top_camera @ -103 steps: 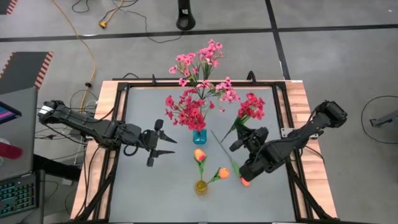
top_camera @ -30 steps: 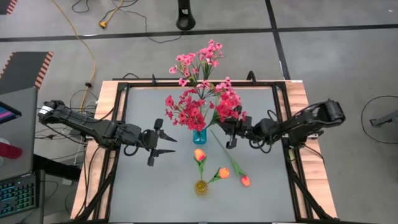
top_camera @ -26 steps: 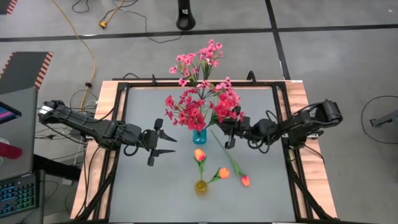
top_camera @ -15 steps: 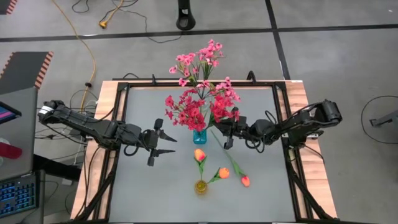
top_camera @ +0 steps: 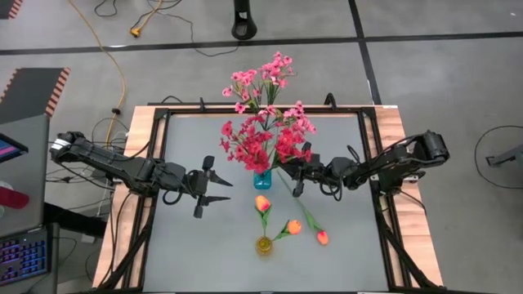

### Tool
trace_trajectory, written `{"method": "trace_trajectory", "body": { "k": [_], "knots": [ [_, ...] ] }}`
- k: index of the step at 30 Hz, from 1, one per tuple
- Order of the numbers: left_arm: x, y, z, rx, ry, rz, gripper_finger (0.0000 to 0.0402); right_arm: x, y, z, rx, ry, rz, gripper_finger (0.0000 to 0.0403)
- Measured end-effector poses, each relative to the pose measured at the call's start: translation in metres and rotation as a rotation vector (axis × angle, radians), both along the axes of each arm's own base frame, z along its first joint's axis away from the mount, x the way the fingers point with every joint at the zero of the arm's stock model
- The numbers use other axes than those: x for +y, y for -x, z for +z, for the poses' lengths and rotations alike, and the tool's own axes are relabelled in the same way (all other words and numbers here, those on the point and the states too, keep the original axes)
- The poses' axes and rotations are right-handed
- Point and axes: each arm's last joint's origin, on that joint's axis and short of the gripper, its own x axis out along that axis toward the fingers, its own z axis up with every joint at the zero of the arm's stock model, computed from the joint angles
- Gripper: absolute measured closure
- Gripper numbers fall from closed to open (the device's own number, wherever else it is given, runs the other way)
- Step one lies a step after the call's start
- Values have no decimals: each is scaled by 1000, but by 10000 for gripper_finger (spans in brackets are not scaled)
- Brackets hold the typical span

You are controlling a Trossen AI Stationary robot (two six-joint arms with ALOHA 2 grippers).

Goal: Sort flowers into vase by color
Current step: Put the red flowers into the blue vase

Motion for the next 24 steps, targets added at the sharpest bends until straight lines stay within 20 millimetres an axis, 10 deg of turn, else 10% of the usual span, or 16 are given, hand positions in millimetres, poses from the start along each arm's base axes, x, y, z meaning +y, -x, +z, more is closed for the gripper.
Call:
{"method": "trace_trajectory", "body": {
  "k": [24],
  "knots": [
    [0, 0, 0, 2, 0, 0, 228, 1, -14, 8, 366, 31, -2, 150]
  ]
}}
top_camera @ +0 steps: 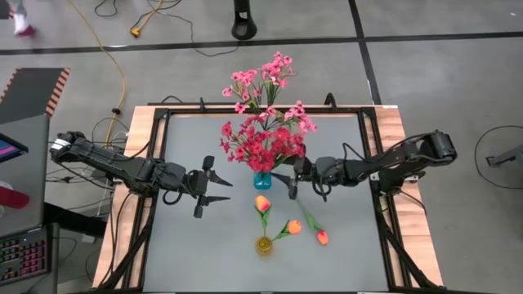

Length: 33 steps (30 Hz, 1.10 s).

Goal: Sort flowers into vase by color
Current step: Put the red flowers into the blue vase, then put the orange flower into the yellow vase

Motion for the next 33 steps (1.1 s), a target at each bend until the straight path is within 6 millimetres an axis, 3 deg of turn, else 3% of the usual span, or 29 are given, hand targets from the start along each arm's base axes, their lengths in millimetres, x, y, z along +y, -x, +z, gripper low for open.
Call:
{"method": "trace_trajectory", "body": {
  "k": [20, 24, 33],
  "knots": [
    [0, 0, 0, 3, 7, 2, 228, 19, 35, 40, 73, 7, 87, 149],
    [0, 0, 0, 4, 6, 2, 228, 26, 44, 42, 108, 3, 117, 149],
    [0, 0, 0, 4, 6, 2, 228, 46, 61, 31, 244, -201, 143, 149]
  ]
}}
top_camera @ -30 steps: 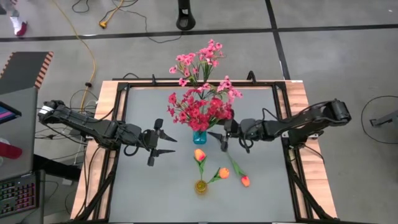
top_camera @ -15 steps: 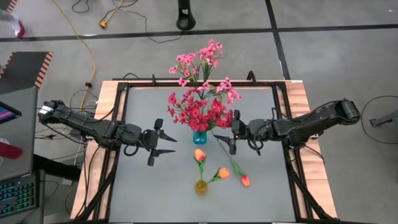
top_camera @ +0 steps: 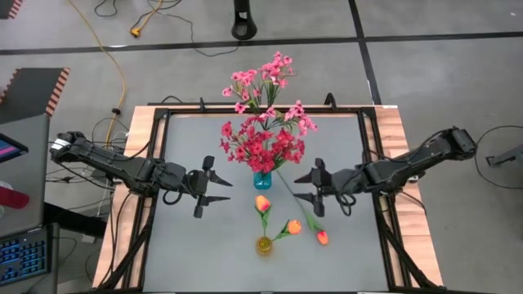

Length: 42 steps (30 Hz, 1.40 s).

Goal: Sort flowers into vase by color
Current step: Put the orange flower into the yellow vase

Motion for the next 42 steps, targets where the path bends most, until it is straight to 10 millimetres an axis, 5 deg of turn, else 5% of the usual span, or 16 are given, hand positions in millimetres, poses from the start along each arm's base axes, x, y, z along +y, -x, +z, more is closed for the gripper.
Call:
{"method": "trace_trajectory", "body": {
  "k": [14, 31, 42],
  "knots": [
    [0, 0, 0, 0, 0, 0, 228, 16, 19, -31, 299, -308, -177, 149],
    [0, 0, 0, 2, 4, 1, 228, 36, 1, -93, 603, -409, -235, 149],
    [0, 0, 0, 2, 4, 1, 228, 44, -11, -115, 640, -446, -217, 150]
  ]
}}
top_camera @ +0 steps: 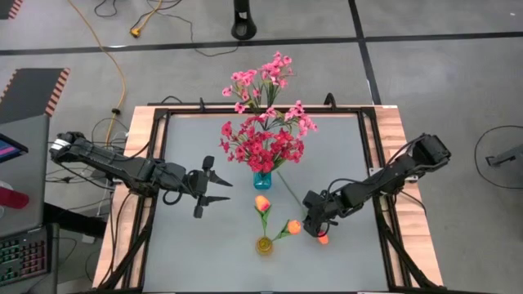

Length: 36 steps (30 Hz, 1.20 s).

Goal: Sort flowers into vase by color
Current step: Put the orange flower into the yellow vase

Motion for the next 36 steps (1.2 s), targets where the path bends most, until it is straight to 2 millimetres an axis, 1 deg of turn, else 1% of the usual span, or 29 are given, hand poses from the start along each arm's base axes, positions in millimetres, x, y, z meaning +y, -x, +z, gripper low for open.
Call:
{"method": "trace_trajectory", "body": {
  "k": [3, 6, 9, 16, 20, 23, 27, 33, 36],
  "knots": [
    [0, 0, 0, -1, 0, 0, 228, 0, -1, -5, 20, -3, -9, 159],
    [0, 0, 0, -1, 0, 0, 228, 1, 0, -5, 28, -7, -7, 184],
    [0, 0, 0, -1, 0, 0, 228, 0, 0, -4, 26, -10, -7, 221],
    [0, 0, 0, -1, 0, 0, 228, 0, 4, 3, 20, -39, 21, 325],
    [0, 0, 0, -1, 0, 0, 228, 0, 5, 4, 22, -42, 25, 363],
    [0, 0, 0, -1, 0, 0, 228, -1, 6, 3, 44, -38, 47, 373],
    [0, 0, 0, -1, 0, 0, 228, -2, 8, 3, 62, -22, 73, 365],
    [0, 0, 0, -1, 0, 0, 228, -1, 9, 4, 87, 28, 228, 363],
    [0, 0, 0, -1, 0, 0, 228, -2, 11, 11, 160, 94, 342, 365]
  ]
}}
